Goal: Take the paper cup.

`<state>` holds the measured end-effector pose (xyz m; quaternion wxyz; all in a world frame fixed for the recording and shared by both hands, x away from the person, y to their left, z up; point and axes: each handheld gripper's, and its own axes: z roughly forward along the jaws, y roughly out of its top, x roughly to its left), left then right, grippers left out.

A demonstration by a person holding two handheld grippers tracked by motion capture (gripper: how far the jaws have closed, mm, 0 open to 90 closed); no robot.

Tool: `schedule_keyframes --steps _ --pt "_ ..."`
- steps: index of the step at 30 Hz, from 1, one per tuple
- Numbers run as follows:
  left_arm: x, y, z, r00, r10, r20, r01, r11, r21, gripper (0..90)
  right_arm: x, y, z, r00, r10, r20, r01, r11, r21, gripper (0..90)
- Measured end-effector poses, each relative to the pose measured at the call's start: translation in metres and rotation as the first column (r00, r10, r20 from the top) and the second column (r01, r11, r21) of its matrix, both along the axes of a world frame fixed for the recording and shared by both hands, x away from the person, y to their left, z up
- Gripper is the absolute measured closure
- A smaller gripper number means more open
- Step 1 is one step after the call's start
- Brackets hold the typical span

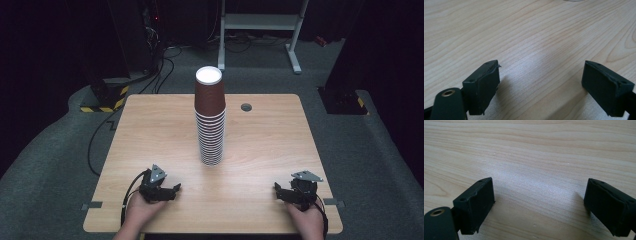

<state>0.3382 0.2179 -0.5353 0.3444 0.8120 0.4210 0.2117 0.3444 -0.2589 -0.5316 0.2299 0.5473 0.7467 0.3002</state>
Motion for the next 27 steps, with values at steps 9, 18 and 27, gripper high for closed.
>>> schedule_keyframes --steps 9,18,27 --pt "-0.001 0.002 0.005 0.9992 -0.007 -0.040 0.005 0.9996 -0.029 18.0 0.000 0.000 0.000 1.0000 0.002 0.001 -0.002 1.000 0.000 9.2" --pt "-0.006 0.007 0.017 0.9994 -0.028 -0.023 0.024 0.9896 -0.142 14.5 0.003 0.000 0.000 0.9999 0.010 0.001 -0.010 1.000 0.002 9.3" --pt "-0.002 0.003 0.031 0.9996 -0.026 0.008 0.027 0.9730 -0.229 14.3 0.003 0.000 0.000 0.9999 0.010 0.000 -0.010 1.000 0.002 9.3"
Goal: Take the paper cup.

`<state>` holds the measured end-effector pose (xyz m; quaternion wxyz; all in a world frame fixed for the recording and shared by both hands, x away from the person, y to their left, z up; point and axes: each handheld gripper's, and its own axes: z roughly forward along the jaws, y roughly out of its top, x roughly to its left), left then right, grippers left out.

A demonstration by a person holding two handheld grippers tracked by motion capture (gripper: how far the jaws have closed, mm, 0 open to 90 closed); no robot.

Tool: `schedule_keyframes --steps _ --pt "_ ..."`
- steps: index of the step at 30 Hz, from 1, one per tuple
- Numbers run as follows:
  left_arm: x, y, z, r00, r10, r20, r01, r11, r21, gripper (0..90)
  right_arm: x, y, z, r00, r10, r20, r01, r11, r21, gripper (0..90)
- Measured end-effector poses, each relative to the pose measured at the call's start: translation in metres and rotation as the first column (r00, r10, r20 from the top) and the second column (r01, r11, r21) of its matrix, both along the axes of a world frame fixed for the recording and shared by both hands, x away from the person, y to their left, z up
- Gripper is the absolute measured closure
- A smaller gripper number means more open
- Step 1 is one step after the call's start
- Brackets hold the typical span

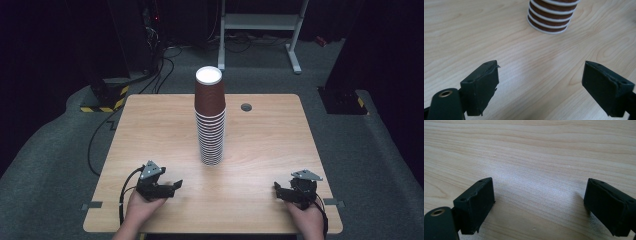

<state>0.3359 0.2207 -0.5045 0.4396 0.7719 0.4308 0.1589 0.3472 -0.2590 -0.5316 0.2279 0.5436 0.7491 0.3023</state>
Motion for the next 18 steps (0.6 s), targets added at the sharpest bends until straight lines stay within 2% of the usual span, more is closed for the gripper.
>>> schedule_keyframes --steps 2,4,5,12,18 --pt "0.001 -0.003 0.005 0.9999 -0.001 0.011 0.001 0.9997 -0.022 14.3 0.000 0.000 0.000 1.0000 0.000 -0.001 0.000 1.000 0.000 9.3" --pt "0.002 -0.004 0.008 0.9998 -0.002 0.019 0.002 0.9997 -0.025 14.3 -0.001 0.000 0.000 1.0000 0.000 -0.001 0.000 1.000 0.001 9.3" --pt "0.003 -0.008 0.014 0.9995 -0.003 0.031 0.004 0.9995 -0.033 14.3 -0.001 0.000 0.000 1.0000 0.001 -0.002 -0.001 1.000 0.001 9.3" --pt "0.006 -0.017 0.034 0.9972 -0.001 0.075 0.004 0.9994 -0.036 14.3 0.000 0.000 0.000 0.9999 0.012 0.000 -0.012 1.000 -0.002 9.3" --pt "0.004 -0.024 0.057 0.9917 0.011 0.128 -0.006 0.9991 -0.041 14.3 -0.001 -0.001 0.000 0.9997 0.026 0.001 -0.026 1.000 -0.004 9.3"
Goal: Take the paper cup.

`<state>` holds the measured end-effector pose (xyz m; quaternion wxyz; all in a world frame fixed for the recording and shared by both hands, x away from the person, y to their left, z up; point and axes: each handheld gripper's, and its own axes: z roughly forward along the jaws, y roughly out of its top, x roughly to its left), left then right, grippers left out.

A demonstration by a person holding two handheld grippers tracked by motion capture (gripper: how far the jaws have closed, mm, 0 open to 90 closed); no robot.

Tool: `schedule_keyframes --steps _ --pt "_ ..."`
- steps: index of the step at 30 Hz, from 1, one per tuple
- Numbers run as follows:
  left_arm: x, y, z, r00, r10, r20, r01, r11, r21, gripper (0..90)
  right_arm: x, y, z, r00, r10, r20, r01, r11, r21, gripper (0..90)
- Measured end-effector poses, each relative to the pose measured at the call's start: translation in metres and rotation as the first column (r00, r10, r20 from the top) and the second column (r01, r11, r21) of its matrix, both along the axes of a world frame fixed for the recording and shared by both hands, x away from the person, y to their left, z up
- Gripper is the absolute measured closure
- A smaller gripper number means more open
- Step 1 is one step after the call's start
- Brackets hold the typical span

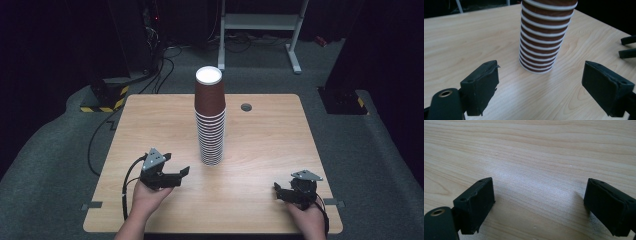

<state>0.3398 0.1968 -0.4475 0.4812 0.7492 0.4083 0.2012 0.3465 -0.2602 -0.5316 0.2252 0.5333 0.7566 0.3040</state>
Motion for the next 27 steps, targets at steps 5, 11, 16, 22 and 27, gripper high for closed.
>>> schedule_keyframes --steps 5,11,16,22,27 --pt "-0.003 -0.003 0.013 0.9996 0.003 0.027 -0.002 0.9998 -0.021 14.4 0.000 0.000 0.000 1.0000 0.006 -0.001 -0.006 1.000 -0.001 9.2" --pt "-0.003 -0.003 0.023 0.9992 -0.001 0.041 0.003 0.9996 -0.029 15.0 -0.001 0.000 0.000 0.9999 0.010 -0.003 -0.010 1.000 0.000 9.0" --pt "-0.005 -0.004 0.032 0.9971 -0.007 0.076 0.010 0.9994 -0.033 15.0 0.000 0.000 0.000 0.9998 0.019 -0.004 -0.019 1.000 0.001 8.9" --pt "-0.006 0.001 0.041 0.9929 0.007 0.119 0.004 0.9963 -0.086 15.0 0.001 0.000 0.000 0.9997 0.025 -0.005 -0.025 1.000 0.003 8.8" --pt "-0.005 -0.002 0.046 0.9876 0.009 0.157 0.005 0.9961 -0.088 14.7 0.002 0.000 0.000 0.9993 0.037 -0.003 -0.037 0.999 0.000 8.7"
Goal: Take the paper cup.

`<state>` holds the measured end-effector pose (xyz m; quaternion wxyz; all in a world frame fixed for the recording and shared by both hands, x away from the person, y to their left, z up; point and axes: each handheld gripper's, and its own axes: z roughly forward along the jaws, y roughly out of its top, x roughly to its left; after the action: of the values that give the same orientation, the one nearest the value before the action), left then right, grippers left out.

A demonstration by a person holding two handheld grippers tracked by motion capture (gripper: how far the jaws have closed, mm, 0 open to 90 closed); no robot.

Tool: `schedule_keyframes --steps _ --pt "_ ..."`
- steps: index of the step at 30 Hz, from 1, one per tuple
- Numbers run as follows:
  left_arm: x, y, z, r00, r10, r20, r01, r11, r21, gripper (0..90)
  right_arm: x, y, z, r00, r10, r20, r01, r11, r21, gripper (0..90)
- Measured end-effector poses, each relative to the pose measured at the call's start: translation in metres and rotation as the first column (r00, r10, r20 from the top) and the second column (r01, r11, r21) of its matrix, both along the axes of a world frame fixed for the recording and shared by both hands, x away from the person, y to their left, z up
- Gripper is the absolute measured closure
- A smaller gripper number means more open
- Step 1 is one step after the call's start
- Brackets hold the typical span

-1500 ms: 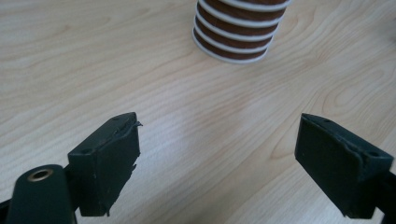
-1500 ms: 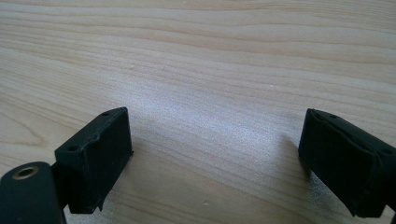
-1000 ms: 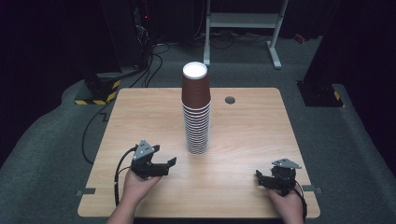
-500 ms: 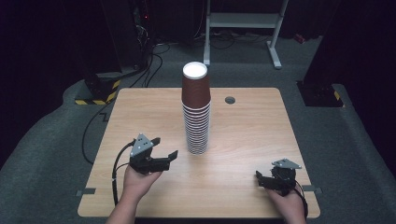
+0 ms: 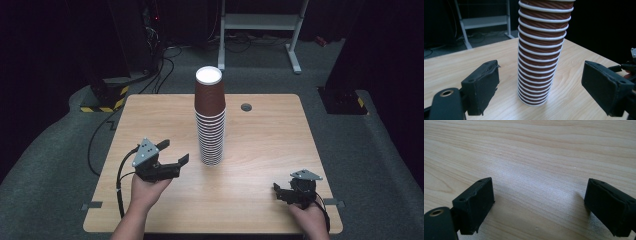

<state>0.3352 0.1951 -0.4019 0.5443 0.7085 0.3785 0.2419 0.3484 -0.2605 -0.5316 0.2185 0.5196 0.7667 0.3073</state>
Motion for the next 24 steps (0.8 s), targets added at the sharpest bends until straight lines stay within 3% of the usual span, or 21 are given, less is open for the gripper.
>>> schedule_keyframes --steps 24 --pt "0.015 -0.030 0.046 0.9929 -0.053 0.107 0.056 0.9981 -0.026 12.4 -0.002 0.000 0.000 1.0000 -0.002 -0.001 0.002 1.000 0.002 8.8"
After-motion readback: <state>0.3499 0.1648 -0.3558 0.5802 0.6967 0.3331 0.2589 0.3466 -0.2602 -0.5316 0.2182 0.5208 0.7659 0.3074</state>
